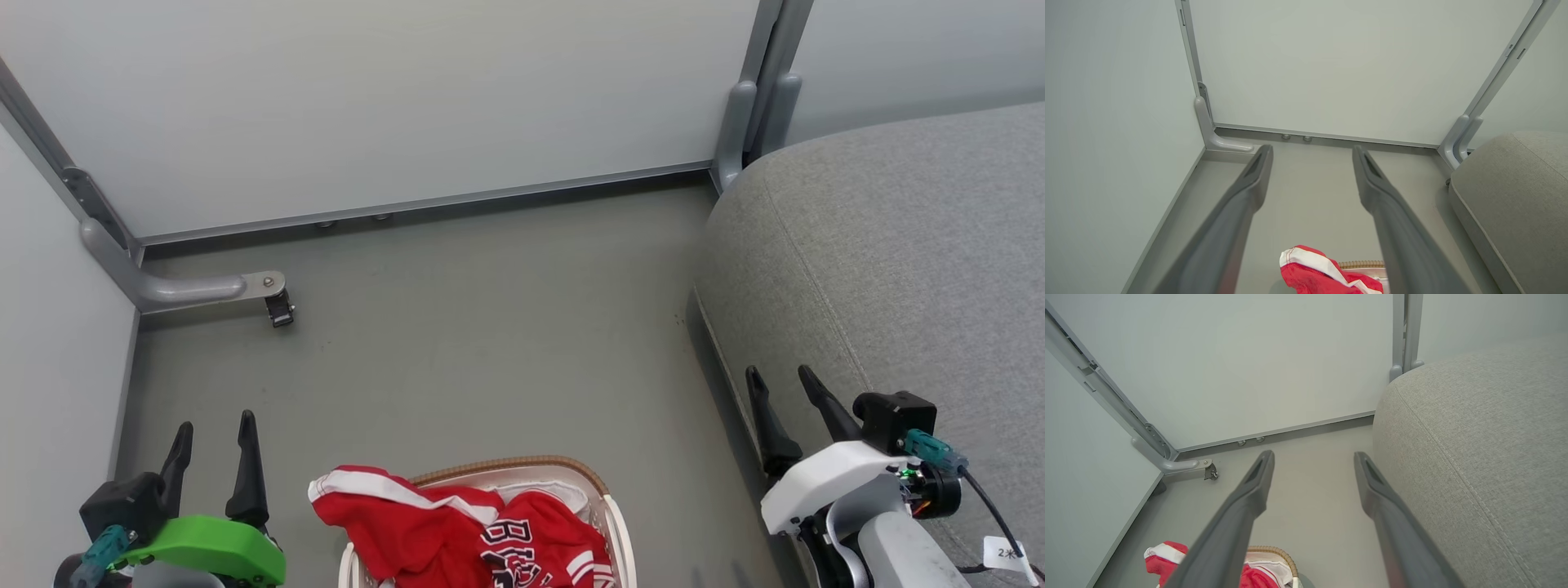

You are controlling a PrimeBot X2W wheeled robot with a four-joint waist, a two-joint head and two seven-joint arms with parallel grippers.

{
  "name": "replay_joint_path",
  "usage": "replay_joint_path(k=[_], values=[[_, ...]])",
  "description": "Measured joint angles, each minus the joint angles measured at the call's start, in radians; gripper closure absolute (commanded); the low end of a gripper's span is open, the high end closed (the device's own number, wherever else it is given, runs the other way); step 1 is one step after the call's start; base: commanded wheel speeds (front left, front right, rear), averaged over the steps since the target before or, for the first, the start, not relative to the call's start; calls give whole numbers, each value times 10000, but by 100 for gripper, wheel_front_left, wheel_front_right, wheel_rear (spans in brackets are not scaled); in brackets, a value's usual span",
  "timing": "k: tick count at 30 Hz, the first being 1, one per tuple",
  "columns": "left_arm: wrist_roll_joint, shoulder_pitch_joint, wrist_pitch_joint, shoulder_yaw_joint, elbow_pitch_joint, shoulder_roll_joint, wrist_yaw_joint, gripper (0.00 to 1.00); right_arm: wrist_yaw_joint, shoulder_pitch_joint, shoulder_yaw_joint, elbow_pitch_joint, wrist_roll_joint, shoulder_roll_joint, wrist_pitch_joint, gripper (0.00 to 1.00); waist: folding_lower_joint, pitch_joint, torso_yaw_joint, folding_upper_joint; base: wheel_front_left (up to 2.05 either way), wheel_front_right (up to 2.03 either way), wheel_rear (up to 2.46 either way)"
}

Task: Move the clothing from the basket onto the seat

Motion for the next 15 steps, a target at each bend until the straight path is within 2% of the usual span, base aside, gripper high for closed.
replay_joint_path(k=[15], values=[[959, 91, -336, 201, 458, -278, -94, 0, 2, -81, 343, 257, -1129, -63, -295, 0, 0, 106, -58, 0, 0, 0, 0]])
